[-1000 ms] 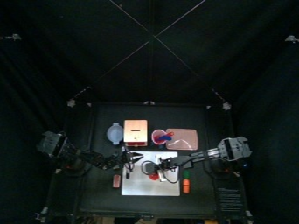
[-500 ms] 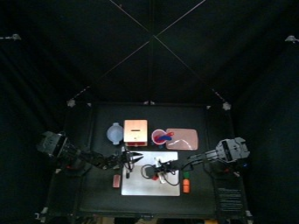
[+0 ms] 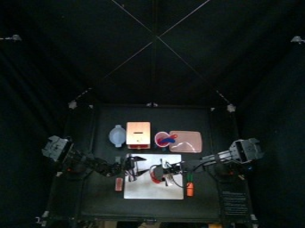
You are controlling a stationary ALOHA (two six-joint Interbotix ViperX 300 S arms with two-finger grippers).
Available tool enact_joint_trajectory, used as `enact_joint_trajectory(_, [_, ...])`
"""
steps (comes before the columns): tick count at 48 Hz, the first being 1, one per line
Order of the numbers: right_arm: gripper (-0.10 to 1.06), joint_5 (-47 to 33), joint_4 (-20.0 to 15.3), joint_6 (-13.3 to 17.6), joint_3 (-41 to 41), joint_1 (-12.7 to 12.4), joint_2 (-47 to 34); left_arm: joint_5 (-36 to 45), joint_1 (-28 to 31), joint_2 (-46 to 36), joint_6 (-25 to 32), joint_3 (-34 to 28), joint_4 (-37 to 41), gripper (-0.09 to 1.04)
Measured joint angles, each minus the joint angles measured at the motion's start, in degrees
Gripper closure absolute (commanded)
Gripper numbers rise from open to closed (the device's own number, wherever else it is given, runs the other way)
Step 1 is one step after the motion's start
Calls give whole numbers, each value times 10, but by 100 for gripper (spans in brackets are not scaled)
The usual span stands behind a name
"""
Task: Get the cutter from the drawer then cut the dough then place the extra dough in the bowl
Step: Cut the dough
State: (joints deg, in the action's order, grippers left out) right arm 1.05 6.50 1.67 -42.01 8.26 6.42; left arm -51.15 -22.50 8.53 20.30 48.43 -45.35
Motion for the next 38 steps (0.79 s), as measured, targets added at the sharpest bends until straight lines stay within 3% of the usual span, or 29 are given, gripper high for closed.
enact_joint_trajectory(7, [13,-143,6,-11,-81,-18,29,-42,-26,55,-21,-37,-4,-2])
enact_joint_trajectory(16, [13,-311,47,-2,-163,-42,25,-53,-38,112,-21,-86,-24,-2])
enact_joint_trajectory(38, [13,-381,81,-1,-152,-56,-90,-56,-33,143,-16,-102,-47,-1])
